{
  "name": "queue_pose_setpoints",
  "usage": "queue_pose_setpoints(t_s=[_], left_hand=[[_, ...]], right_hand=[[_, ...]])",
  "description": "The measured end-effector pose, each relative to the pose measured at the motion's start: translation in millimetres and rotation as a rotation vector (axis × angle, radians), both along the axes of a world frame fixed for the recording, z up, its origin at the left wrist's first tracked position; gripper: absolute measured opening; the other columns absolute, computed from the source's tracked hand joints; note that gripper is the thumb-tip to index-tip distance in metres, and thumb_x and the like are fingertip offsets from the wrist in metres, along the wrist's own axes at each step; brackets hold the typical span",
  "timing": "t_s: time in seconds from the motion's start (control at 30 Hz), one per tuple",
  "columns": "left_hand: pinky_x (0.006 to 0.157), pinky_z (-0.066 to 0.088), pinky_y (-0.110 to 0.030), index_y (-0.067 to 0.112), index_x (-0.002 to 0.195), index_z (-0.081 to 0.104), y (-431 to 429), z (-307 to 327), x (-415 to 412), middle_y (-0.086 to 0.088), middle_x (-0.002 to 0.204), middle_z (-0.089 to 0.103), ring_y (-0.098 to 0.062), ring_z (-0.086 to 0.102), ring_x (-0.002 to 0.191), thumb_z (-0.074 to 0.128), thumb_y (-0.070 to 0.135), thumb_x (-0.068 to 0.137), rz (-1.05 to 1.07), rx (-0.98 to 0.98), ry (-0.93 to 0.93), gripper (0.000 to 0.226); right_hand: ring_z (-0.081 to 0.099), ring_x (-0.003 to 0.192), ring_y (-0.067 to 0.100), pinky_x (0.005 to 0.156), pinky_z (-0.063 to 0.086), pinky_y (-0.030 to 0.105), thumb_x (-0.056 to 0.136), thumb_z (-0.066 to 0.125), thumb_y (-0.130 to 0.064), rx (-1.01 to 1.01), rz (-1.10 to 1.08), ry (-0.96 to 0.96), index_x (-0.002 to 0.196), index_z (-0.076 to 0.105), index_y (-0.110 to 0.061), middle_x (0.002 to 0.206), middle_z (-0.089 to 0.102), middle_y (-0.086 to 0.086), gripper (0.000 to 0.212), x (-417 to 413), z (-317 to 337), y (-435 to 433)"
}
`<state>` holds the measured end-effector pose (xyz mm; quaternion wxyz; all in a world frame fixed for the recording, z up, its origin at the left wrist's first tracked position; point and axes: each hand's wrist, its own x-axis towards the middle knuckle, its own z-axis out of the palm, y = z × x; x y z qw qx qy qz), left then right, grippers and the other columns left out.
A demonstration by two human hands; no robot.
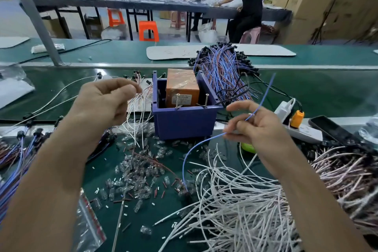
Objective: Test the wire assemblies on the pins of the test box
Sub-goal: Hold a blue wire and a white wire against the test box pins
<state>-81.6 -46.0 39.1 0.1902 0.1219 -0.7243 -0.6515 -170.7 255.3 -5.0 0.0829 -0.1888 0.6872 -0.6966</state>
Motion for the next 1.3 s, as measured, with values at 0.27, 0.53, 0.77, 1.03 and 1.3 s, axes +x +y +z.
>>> queue_pose_setpoints(t_s=[0.27,0.53,0.77,1.03,1.3], left_hand=[[0.097,0.05,-0.047,0.045,0.071,0.081,-2,21,25,-0.012,0.101,0.076,-0.04,0.055,0.126,0.08,0.029,0.086,-0.142,-0.738,-0.376,0.022],[0.061,0.045,-0.03,0.046,0.073,0.079,6,0,8,-0.009,0.069,0.073,-0.014,0.051,0.058,0.081,0.032,0.085,-0.143,-0.599,-0.309,0.019],[0.043,0.034,-0.018,0.03,0.072,0.079,-1,-14,-3,0.011,0.043,0.055,-0.005,0.041,0.038,0.079,0.028,0.089,0.023,-0.631,-0.228,0.017],[0.057,0.042,-0.018,0.031,0.085,0.082,15,-11,-5,0.019,0.063,0.065,-0.006,0.062,0.061,0.077,0.027,0.088,0.292,-0.786,-0.096,0.007],[0.062,0.043,-0.022,0.026,0.091,0.084,23,-16,-10,0.017,0.057,0.058,-0.006,0.061,0.059,0.079,0.023,0.086,0.321,-0.851,0.009,0.007]], right_hand=[[0.031,0.048,0.016,0.045,0.025,0.024,0.091,0.038,0.009,0.106,0.114,0.071,0.092,0.071,-0.016,0.064,0.049,0.004,0.042,-9,29,16],[0.053,0.058,0.012,0.061,0.043,0.029,0.098,0.037,-0.054,0.962,-0.195,0.581,0.08,0.06,-0.03,0.06,0.06,-0.008,0.038,-10,33,20],[0.036,0.047,0.006,0.057,0.033,0.034,0.101,0.057,-0.044,0.768,-0.11,0.401,0.065,0.055,-0.03,0.048,0.044,-0.01,0.039,-22,23,24],[0.059,0.064,0.02,0.068,0.05,0.035,0.097,0.058,-0.045,0.953,-0.281,0.552,0.075,0.062,-0.019,0.057,0.061,-0.003,0.035,-28,31,28],[0.058,0.063,0.001,0.058,0.039,0.017,0.09,0.067,-0.038,1.042,-0.28,0.544,0.077,0.075,-0.037,0.06,0.063,-0.02,0.015,-32,33,27]])
